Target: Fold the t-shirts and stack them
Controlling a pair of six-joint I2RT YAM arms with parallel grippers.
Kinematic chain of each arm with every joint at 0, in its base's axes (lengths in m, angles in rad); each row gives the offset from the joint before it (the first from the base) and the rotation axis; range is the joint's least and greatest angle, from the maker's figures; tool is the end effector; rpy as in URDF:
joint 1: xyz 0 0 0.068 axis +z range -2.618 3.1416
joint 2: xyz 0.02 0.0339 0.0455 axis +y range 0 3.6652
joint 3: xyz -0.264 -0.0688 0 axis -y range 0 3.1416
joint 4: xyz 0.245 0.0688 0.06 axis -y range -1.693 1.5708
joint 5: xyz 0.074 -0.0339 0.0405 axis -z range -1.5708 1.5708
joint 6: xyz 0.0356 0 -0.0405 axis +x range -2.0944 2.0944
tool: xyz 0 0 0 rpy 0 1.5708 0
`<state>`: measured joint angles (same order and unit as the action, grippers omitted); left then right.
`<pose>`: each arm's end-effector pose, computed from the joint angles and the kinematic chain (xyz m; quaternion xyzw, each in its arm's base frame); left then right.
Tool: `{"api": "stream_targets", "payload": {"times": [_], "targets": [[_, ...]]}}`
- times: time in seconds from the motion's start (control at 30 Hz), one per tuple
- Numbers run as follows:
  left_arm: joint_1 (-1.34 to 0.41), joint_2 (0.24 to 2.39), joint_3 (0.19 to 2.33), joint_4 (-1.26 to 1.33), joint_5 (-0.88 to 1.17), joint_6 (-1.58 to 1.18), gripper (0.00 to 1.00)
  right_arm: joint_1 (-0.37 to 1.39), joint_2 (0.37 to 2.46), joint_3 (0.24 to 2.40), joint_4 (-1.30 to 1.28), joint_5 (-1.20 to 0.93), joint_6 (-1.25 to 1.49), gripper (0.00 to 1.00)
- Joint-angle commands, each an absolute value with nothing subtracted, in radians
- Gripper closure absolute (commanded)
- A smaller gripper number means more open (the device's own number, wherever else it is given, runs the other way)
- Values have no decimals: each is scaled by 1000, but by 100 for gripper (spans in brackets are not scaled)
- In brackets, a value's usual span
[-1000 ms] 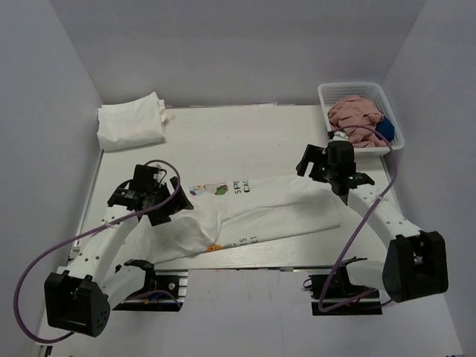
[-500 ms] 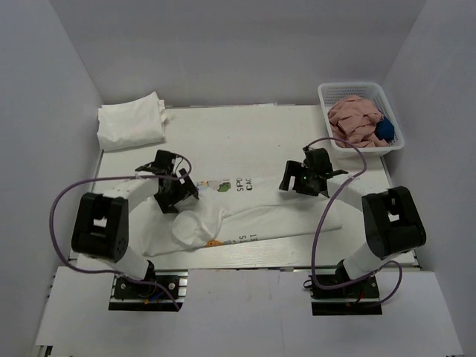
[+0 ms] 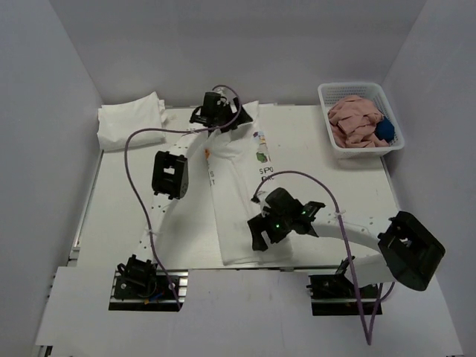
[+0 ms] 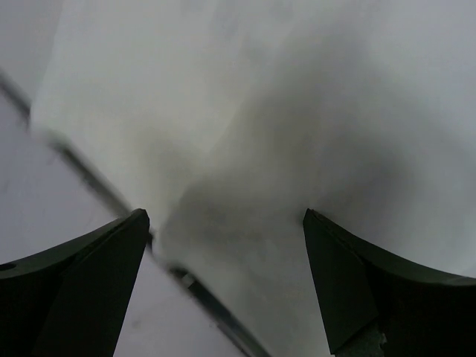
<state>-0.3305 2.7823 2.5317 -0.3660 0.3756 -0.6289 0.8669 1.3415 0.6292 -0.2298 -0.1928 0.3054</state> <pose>0.5697 -0.2093 0.1418 -0.0449 0.8758 -0.3553 0.3237 0.1558 0.1940 0.1678 -0.2909 0.9013 0.2465 0.2058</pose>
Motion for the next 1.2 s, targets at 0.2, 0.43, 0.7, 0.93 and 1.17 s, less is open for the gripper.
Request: {"api": "stream_targets", "payload": {"times": [0.2,0.43,0.7,0.93,1.17], "targets": [[-370,2906,2494,52,439,-856,0,1014,1197,604,-241,-391,126,10],[-370,2771,2434,35,292,-787,0,1012,1097,595,-203,-286,167,10],[-370,2472,2448,-21,190,-582,0,1008,852,549,-149,133,431,10],[-370,2085,2271,-297,81,-456,0,1006,684,440,-146,218,563,10],[-400,1466,1241,-266,119,-622,0,1008,938,537,-348,63,568,10]]}}
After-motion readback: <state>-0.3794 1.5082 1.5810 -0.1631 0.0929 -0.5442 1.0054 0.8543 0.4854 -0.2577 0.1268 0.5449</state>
